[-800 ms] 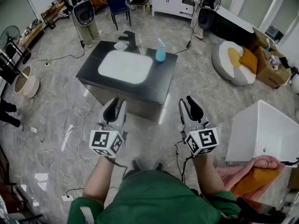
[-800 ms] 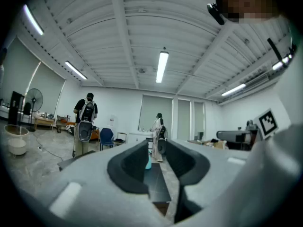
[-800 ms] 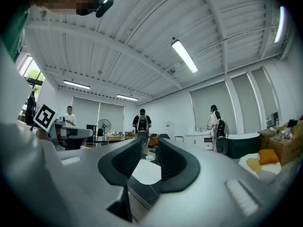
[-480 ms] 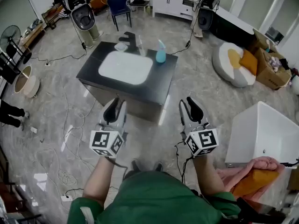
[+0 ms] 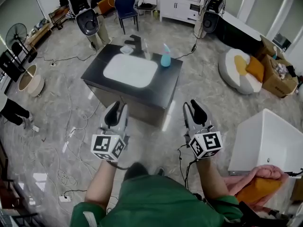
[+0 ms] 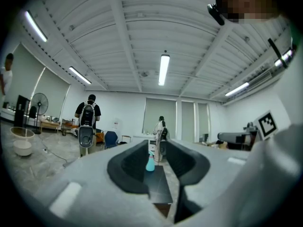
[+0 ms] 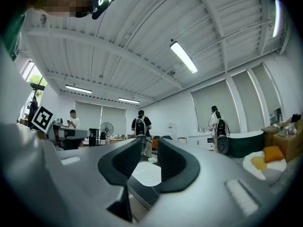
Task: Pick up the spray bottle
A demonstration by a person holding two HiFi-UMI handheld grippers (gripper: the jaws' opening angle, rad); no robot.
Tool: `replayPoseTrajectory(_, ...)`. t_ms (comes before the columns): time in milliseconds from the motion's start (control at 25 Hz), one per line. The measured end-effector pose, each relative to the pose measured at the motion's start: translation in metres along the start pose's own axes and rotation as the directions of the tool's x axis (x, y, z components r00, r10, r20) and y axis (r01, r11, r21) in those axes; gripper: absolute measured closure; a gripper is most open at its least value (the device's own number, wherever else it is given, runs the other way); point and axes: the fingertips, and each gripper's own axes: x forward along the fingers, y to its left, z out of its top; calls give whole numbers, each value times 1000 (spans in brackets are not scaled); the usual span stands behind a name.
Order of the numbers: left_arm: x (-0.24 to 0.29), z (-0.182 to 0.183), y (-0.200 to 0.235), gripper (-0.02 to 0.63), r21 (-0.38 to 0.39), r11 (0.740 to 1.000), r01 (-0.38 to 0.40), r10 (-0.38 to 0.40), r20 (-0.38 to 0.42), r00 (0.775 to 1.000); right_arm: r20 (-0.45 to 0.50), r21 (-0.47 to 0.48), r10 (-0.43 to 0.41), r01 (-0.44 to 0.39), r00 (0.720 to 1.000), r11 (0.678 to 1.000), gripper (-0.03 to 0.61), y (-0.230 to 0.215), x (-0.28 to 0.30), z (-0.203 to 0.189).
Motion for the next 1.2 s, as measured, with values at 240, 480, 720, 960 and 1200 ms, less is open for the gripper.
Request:
replayPoseTrajectory(240,3,-11,22,500,0,999,-40,40,-4,999,-11,22,-1,2,1000,1000,472,-8,16,-12)
replayPoseTrajectory(480,40,-20,61,500,-28,999,-34,34,-1,999,-27,22,-29,29,999,999,472,-24,60,-22)
replayPoseTrajectory(720,100,-19,121,500,-55,998,-5,6,7,1000,-43,11,-75,75,996,997,472,-38,135,-24)
replayPoseTrajectory(960,156,-17,191,500,-79,997,15,-14,8,1000,-63,26,-128,130,990,991,472,-49,214,-29)
replayPoseTrajectory(1200,199,-20,246,500,-104,994,39,-39,2,999,-79,16,-161,163,984,986,472,-49,278,-35)
